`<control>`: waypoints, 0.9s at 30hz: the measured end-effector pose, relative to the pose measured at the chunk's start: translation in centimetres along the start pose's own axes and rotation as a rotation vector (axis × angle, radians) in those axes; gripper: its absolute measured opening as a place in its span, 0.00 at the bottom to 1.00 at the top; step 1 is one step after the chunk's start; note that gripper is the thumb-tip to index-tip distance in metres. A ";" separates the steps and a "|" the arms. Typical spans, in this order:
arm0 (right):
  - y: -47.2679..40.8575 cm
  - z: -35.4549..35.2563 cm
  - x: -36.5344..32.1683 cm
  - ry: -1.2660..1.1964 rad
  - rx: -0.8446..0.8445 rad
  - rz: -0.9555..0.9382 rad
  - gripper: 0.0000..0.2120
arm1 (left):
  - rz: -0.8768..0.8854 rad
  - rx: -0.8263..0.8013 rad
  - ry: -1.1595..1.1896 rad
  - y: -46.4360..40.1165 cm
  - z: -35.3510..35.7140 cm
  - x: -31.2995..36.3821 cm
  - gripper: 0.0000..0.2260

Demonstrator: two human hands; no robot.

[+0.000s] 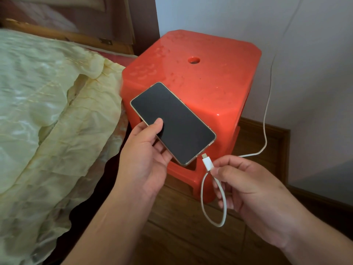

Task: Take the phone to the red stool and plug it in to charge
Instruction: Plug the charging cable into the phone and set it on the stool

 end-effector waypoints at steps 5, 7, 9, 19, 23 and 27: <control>-0.3 0.3 0.3 0.014 0.022 0.009 0.08 | -0.016 -0.010 -0.009 0.1 -0.2 -0.1 0.12; -0.4 0.3 0.3 0.010 0.019 0.005 0.07 | -0.008 -0.008 -0.024 0.1 -0.3 0.1 0.12; -0.4 0.3 0.3 0.018 0.008 0.002 0.07 | 0.007 -0.015 -0.043 0.1 -0.4 0.4 0.11; -0.3 0.5 0.0 0.072 -0.064 0.002 0.05 | 0.020 -0.020 -0.068 0.6 -0.3 1.1 0.09; -0.1 0.5 -0.2 0.076 -0.038 -0.023 0.05 | 0.021 -0.007 -0.071 0.6 -0.4 1.0 0.10; 0.1 0.5 -0.3 0.069 -0.004 -0.046 0.07 | 0.018 0.005 -0.061 0.7 -0.4 1.0 0.10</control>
Point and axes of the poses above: each hand's wrist, its own y-axis away from the middle knuckle, its own z-axis out of the palm, x = y × z, the point moved 4 cm from there along -y, towards the middle knuckle, and after that the axes turned 3 degrees about y, right-handed, at the moved point
